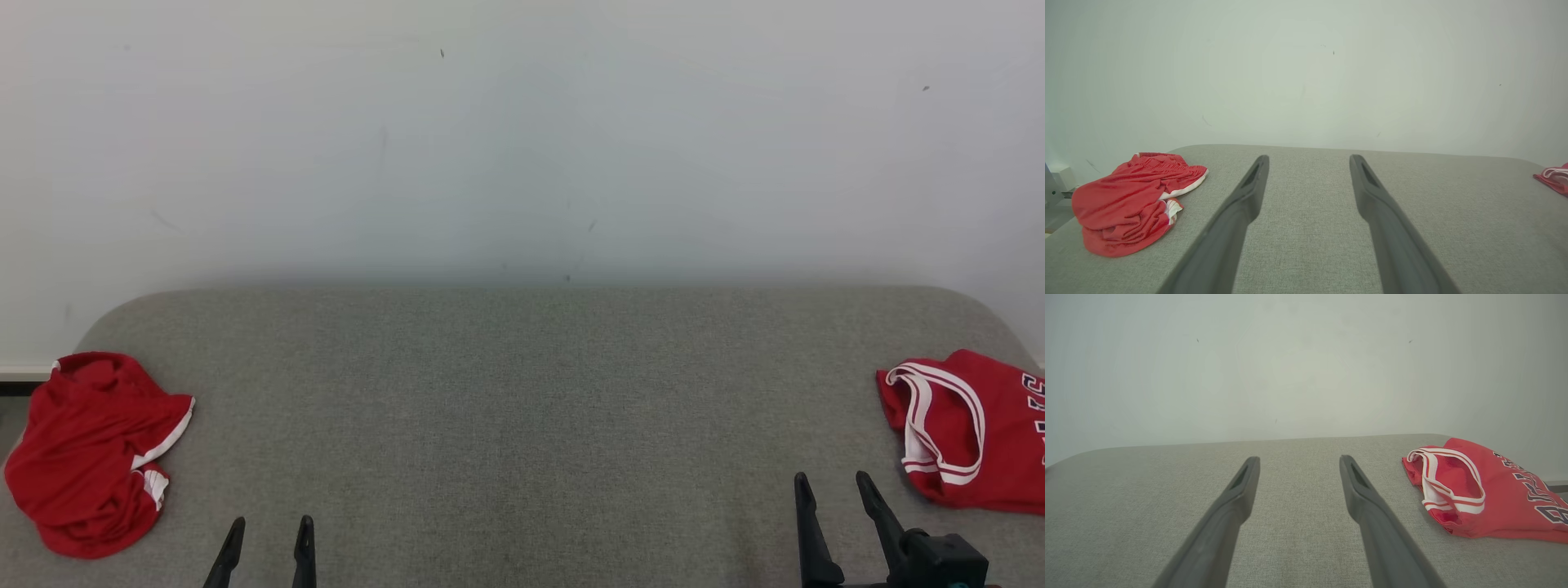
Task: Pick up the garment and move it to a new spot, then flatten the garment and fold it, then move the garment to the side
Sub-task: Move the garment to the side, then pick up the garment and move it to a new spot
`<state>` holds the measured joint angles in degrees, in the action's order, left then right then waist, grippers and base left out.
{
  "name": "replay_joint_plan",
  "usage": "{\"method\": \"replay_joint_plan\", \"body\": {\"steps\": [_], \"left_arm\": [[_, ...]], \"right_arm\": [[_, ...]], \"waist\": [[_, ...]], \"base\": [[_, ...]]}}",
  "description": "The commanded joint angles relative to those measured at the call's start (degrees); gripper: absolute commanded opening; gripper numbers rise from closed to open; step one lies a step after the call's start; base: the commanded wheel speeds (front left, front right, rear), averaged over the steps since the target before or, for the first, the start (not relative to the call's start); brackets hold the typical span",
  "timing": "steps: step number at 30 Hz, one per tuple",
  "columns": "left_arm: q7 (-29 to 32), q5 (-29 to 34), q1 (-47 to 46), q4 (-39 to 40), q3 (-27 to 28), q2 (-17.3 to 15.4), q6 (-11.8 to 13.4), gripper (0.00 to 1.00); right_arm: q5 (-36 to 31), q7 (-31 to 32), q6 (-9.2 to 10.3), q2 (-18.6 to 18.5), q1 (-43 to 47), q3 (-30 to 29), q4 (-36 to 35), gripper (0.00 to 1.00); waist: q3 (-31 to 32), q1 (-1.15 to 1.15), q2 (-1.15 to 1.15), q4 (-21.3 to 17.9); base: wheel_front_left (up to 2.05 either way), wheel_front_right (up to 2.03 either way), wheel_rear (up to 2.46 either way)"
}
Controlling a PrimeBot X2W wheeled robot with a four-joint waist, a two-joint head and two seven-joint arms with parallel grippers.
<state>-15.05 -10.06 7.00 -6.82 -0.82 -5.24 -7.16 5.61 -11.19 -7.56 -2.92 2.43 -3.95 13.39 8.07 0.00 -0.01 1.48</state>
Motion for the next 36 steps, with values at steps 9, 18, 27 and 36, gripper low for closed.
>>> {"method": "replay_joint_plan", "body": {"steps": [9, 18, 27, 36], "left_arm": [[-0.2, -0.5, 0.2, -0.4, -0.2, -0.6, -0.3, 1.0], [-0.2, -0.1, 0.7, 0.2, 1.2, -2.5, -0.2, 1.0], [-0.2, -0.5, 1.2, 1.0, 2.5, -4.5, -0.2, 1.0], [-0.2, -0.2, 2.9, 5.6, 8.6, -1.4, 0.5, 1.0]], "right_arm": [[1.2, -0.8, 0.12, 0.0, 0.1, 1.0, 0.9, 1.0], [2.5, -1.5, 0.12, 0.1, 2.3, 0.7, 1.1, 1.0], [4.8, -2.6, 0.11, 0.0, 0.4, 3.6, 1.7, 1.0], [3.4, -2.2, 0.12, 0.0, -6.7, 8.9, 3.9, 1.0]], "waist": [[0.5, 0.0, 0.01, 1.1], [0.7, 0.0, 0.01, 9.4], [-0.1, 0.0, 0.01, 22.1], [-5.2, 0.0, 0.01, 26.7]], "base": [[0.0, 0.0, 0.0], [0.0, 0.0, 0.0], [0.0, 0.0, 0.0], [0.0, 0.0, 0.0]]}}
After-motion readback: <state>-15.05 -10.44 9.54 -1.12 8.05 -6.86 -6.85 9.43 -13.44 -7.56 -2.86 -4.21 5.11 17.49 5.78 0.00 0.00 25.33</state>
